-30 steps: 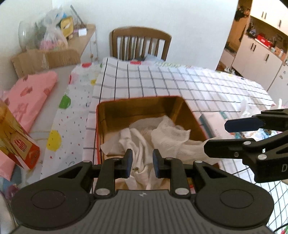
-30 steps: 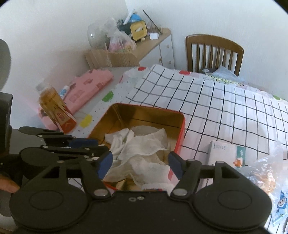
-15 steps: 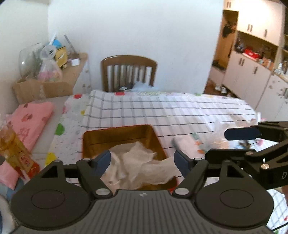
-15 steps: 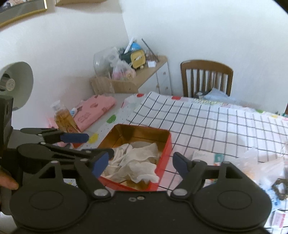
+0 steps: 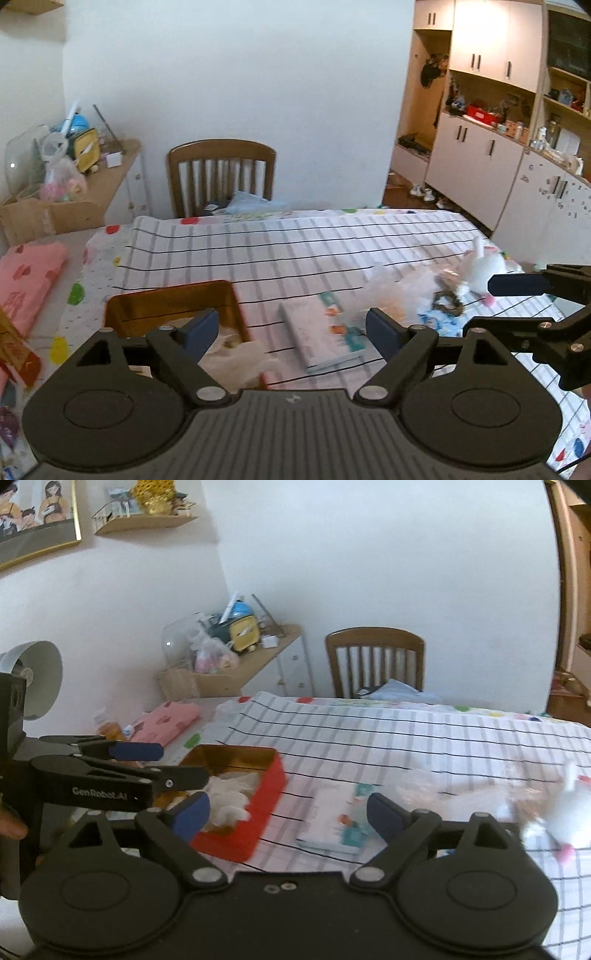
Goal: Organize soft objects
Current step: 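Withdraw both tools from the box back toward the table items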
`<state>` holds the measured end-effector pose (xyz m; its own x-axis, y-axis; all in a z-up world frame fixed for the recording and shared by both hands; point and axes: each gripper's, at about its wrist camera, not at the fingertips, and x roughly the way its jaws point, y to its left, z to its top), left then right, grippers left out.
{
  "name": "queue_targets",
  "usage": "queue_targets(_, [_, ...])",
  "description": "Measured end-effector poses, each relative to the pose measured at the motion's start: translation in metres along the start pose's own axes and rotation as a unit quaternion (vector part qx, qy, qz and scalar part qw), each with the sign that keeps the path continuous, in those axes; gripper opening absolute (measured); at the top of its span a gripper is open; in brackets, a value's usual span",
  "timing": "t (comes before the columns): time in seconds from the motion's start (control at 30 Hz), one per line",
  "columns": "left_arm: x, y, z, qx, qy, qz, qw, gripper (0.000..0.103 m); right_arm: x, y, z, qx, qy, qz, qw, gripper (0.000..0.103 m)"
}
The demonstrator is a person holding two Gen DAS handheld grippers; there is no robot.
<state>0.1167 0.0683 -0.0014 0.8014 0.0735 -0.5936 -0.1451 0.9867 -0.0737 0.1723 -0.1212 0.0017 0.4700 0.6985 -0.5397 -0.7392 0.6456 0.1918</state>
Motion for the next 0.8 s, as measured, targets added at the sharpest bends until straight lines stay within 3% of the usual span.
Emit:
queue_targets(0.13, [0.007,-0.019,0.0,-0.005,-0.002,-0.017,0.9998,0.1,-0.016,-0.024,-0.009,0.006,-0.005,-0.021,1.0,0.097])
queue_targets(0.37, [0.026,-0.052,-0.001,-0.011,-0.005,-0.036,0.9993,0.101,-0.033,-0.067,-0.025,0.017,-0.001,-0.051,0.999,0.099])
queue_targets(0.63, [0.05,-0.08,-0.003,-0.034,-0.013,-0.023,0.9991,0.101,-0.042,-0.108,-0.042,0.02,0.005,-0.075,0.997,0.099])
queue_targets(0.8, [0.074,-0.097,-0.002,-0.004,0.022,-0.011,0.9997,0.101,-0.036,-0.13,-0.056,0.017,0.023,-0.09,0.996,0.098])
